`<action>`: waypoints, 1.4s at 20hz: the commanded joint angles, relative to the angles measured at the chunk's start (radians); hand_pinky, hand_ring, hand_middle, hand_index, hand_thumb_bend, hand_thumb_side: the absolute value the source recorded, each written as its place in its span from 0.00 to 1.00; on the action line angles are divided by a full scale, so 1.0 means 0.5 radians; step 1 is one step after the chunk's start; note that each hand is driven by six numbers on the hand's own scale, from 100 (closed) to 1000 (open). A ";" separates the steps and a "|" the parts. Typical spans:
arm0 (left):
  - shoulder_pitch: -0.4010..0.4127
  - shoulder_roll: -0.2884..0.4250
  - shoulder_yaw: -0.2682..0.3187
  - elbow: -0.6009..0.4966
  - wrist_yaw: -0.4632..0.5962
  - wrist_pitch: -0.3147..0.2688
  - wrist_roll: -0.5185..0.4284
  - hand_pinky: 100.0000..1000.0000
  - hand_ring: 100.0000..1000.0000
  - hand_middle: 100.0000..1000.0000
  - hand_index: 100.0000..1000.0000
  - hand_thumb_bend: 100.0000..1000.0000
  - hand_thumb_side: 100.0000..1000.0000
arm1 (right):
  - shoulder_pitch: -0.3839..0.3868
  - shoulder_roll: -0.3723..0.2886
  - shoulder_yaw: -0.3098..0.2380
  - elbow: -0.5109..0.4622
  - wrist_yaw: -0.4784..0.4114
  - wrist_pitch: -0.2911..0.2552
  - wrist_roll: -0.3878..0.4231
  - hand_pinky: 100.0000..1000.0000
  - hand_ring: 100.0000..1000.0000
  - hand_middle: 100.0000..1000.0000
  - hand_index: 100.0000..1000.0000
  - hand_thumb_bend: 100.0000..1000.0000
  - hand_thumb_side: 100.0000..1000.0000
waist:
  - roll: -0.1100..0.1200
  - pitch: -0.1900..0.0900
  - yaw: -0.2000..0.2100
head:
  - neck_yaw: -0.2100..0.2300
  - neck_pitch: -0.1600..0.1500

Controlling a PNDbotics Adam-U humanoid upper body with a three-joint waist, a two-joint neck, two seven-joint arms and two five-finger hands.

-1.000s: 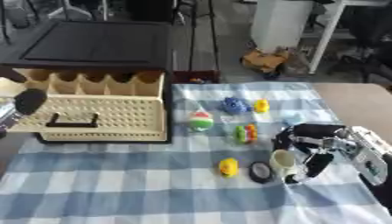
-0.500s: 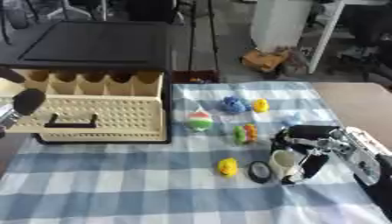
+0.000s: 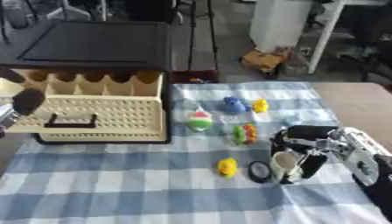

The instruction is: Pick up objects from table and place into drawer.

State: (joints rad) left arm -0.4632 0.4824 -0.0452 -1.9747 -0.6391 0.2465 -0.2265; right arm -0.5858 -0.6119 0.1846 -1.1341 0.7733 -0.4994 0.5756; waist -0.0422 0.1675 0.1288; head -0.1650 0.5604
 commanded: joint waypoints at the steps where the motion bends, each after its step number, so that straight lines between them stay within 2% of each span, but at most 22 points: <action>1: -0.017 0.017 0.025 -0.026 0.005 -0.005 0.008 0.00 0.00 0.00 0.64 0.75 1.00 | -0.005 -0.065 -0.018 -0.025 -0.008 0.011 0.000 0.00 0.11 0.41 0.64 0.46 0.25 | 0.005 -0.030 -0.005 | 0.002 0.008; 5: -0.016 0.019 0.027 -0.026 0.004 -0.003 0.011 0.00 0.00 0.00 0.64 0.75 1.00 | 0.012 -0.085 -0.037 -0.074 -0.076 0.025 -0.002 0.00 0.10 0.39 0.63 0.45 0.25 | 0.001 -0.031 -0.009 | 0.007 0.009; 14: -0.012 0.022 0.028 -0.023 0.000 -0.005 0.013 0.00 0.00 0.00 0.64 0.75 1.00 | 0.051 -0.158 -0.086 -0.312 -0.265 0.115 0.007 0.00 0.11 0.39 0.62 0.46 0.26 | -0.011 -0.039 -0.020 | 0.014 0.008; 21: -0.011 0.023 0.028 -0.022 -0.001 -0.005 0.015 0.00 0.00 0.00 0.64 0.76 1.00 | 0.045 -0.188 -0.105 -0.427 -0.321 0.167 0.004 0.00 0.11 0.39 0.63 0.47 0.27 | -0.015 -0.045 -0.017 | 0.016 0.006; 28: -0.006 0.021 0.024 -0.020 0.001 -0.007 0.011 0.00 0.00 0.00 0.64 0.76 1.00 | -0.018 -0.207 -0.112 -0.457 -0.335 0.171 -0.016 0.00 0.11 0.38 0.63 0.48 0.27 | -0.015 -0.057 -0.011 | 0.011 0.009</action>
State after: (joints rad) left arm -0.4576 0.4824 -0.0436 -1.9746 -0.6391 0.2442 -0.2236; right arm -0.5745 -0.6743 0.1461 -1.3418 0.6186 -0.4148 0.5730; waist -0.0512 0.1570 0.1231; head -0.1595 0.5605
